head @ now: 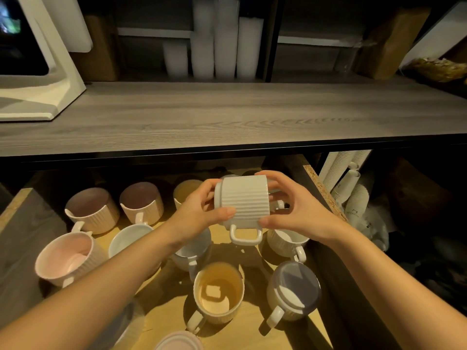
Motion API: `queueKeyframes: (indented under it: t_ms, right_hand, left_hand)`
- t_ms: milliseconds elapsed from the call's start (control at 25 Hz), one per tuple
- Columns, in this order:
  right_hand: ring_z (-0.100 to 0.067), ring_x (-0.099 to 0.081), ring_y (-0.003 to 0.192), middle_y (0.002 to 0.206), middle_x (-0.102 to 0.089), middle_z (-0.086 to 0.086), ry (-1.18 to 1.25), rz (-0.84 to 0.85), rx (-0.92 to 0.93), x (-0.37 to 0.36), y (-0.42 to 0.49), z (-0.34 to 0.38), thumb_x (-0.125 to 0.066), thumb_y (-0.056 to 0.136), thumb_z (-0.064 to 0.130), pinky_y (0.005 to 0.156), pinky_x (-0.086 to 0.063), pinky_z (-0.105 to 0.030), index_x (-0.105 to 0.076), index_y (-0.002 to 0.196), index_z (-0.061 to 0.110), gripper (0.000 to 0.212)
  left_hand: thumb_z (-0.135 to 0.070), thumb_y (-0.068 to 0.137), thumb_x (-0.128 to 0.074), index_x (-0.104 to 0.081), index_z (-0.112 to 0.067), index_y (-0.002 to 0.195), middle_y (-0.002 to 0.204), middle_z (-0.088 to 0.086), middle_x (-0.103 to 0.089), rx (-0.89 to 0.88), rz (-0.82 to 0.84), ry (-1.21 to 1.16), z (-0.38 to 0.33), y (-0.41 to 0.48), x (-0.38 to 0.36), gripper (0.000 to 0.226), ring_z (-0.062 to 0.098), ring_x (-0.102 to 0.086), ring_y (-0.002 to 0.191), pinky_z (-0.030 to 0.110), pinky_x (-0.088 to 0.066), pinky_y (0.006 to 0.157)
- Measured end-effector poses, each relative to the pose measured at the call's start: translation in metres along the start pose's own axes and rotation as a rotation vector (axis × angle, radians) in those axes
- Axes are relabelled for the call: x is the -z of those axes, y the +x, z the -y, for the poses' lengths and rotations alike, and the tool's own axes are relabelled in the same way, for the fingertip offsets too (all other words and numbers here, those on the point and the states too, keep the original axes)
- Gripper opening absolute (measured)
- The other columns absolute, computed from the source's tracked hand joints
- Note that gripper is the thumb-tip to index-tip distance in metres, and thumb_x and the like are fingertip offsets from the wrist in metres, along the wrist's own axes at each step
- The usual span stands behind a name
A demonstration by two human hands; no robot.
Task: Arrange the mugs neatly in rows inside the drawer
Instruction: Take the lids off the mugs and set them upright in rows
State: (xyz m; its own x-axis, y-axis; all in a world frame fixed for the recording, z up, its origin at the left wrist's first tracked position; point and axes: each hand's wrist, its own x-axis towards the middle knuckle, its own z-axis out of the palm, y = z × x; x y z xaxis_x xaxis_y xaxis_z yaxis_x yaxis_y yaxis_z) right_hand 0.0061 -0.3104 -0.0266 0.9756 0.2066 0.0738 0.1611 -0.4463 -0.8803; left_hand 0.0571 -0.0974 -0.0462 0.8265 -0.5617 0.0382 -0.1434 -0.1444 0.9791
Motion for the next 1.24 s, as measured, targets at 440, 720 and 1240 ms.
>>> queueKeyframes:
  t_ms: [440, 720, 1240]
  right_hand:
    - [-0.014, -0.04, 0.115, 0.13, -0.039, 0.005, -0.817, 0.041, -0.044, -0.012, -0.001, 0.005, -0.074, 0.066, 0.05, 0.087, -0.047, -0.029, -0.026, 0.142, 0.037, 0.091]
    - [-0.016, -0.052, 0.11, 0.131, -0.048, 0.003, -1.05, 0.236, -0.029, -0.041, 0.011, -0.003, -0.07, 0.071, 0.055, 0.079, -0.05, -0.021, -0.026, 0.142, 0.035, 0.086]
    - [-0.021, -0.053, 0.114, 0.135, -0.048, -0.002, -1.05, 0.256, -0.047, -0.062, 0.033, -0.012, -0.072, 0.076, 0.045, 0.085, -0.05, -0.026, -0.032, 0.142, 0.03, 0.079]
  left_hand:
    - [-0.053, 0.082, -0.058, -0.029, -0.033, 0.141, 0.15, -0.006, -0.031, 0.119, 0.082, 1.145, 0.023, -0.022, 0.026, 0.07, 0.017, -0.031, 0.135, 0.037, -0.03, 0.109]
    - [-0.052, 0.074, -0.068, -0.029, -0.034, 0.141, 0.143, -0.007, -0.037, 0.108, 0.161, 1.151, 0.029, -0.034, 0.037, 0.08, 0.015, -0.038, 0.126, 0.032, -0.037, 0.101]
    - [-0.042, 0.078, -0.07, -0.021, -0.031, 0.144, 0.148, -0.005, -0.031, 0.1, 0.183, 1.116, 0.04, -0.031, 0.045, 0.083, 0.016, -0.035, 0.131, 0.033, -0.035, 0.105]
